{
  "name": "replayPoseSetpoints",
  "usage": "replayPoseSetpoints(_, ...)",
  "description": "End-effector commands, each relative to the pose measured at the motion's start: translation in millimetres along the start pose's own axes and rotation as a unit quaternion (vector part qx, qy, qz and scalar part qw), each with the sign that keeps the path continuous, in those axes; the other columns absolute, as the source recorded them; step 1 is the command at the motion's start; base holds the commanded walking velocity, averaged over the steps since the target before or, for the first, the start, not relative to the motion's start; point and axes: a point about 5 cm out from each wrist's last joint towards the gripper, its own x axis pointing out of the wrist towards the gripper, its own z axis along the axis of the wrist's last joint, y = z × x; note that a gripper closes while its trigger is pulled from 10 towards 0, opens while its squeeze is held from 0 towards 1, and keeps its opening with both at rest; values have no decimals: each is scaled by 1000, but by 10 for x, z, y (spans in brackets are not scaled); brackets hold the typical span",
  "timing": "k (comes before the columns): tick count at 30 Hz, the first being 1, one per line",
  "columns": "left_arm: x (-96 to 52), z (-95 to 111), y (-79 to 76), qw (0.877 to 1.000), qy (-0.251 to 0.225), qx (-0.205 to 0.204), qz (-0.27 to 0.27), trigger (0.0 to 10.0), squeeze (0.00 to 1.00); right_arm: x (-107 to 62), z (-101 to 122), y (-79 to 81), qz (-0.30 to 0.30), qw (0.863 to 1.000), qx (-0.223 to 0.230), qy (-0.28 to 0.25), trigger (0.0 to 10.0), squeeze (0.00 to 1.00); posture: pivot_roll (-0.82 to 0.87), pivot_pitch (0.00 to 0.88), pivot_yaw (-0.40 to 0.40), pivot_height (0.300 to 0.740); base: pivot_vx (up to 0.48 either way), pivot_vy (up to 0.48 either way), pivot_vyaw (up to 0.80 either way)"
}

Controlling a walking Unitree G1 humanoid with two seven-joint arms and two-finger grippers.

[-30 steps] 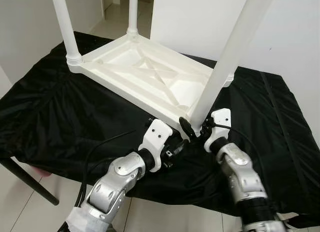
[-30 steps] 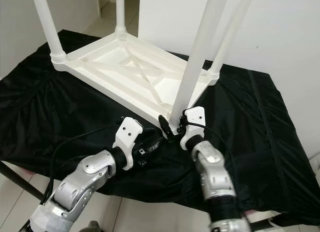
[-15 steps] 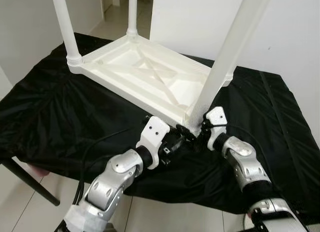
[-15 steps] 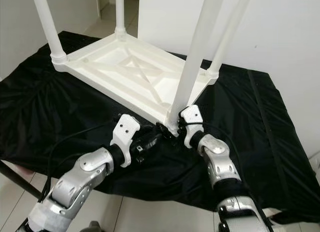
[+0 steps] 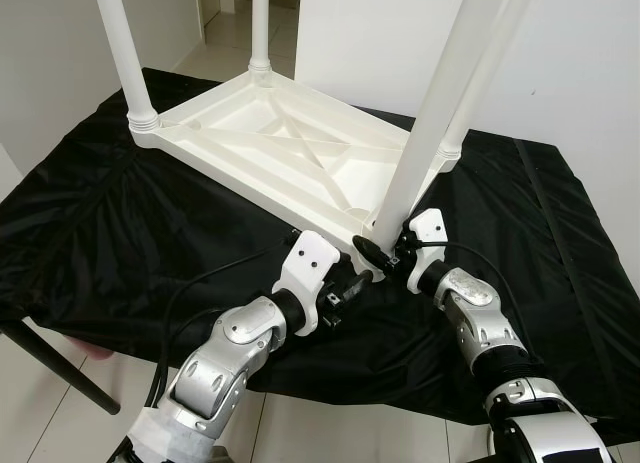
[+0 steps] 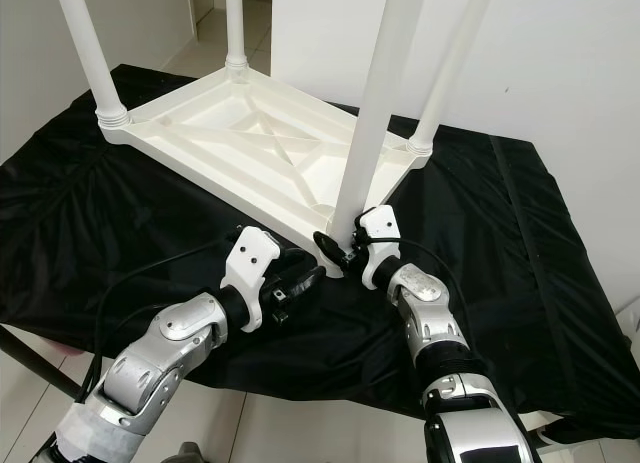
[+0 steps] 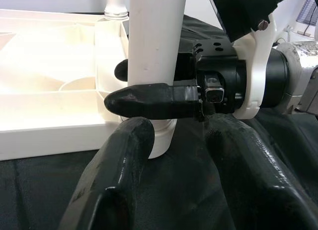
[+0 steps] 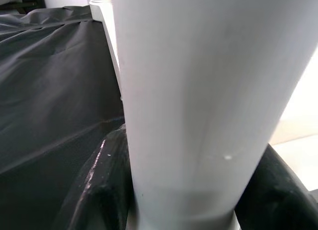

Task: Building children table

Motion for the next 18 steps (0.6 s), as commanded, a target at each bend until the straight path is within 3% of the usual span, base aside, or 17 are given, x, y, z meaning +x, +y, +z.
replayPoseSetpoints(1,16,18,-46,1000,0,-2,-28,10000,0,-3,-50,30,12,1000,-5,12,0,0,154,44,-75,740,0,0,0)
replayPoseSetpoints(2,17,20,-48,1000,-1,-3,-28,10000,0,-17,-52,23,9,1000,-7,13,0,0,153,45,-75,740,0,0,0)
replayPoseSetpoints(3,17,20,-49,1000,-1,-3,-28,10000,0,-30,-57,13,2,1000,-8,13,2980,0,152,45,-76,740,0,0,0)
replayPoseSetpoints(4,17,20,-49,1000,-1,-3,-28,10000,0,-30,-57,13,2,1000,-8,13,2980,0,152,45,-76,740,0,0,0)
replayPoseSetpoints(5,17,18,-49,1000,-1,-4,-28,10000,0,-50,-58,-16,-13,1000,-11,17,10000,0,146,47,-76,740,0,0,0)
replayPoseSetpoints(11,26,8,-71,1000,-1,-7,-31,10000,0,-114,-30,-104,-85,996,-16,20,10000,0,136,54,-76,740,0,0,0)
replayPoseSetpoints(15,22,1,-83,999,0,-10,-33,10000,0,-175,-2,-90,-164,986,-18,13,10000,0,127,63,-74,740,0,0,0)
replayPoseSetpoints(17,22,1,-83,999,0,-10,-33,10000,0,-175,-2,-90,-164,986,-18,13,10000,0,127,63,-74,740,0,0,0)
replayPoseSetpoints(18,16,-8,-92,999,1,-11,-34,10000,0,-206,-25,-54,-251,968,5,18,10000,0,123,68,-76,740,0,0,0)
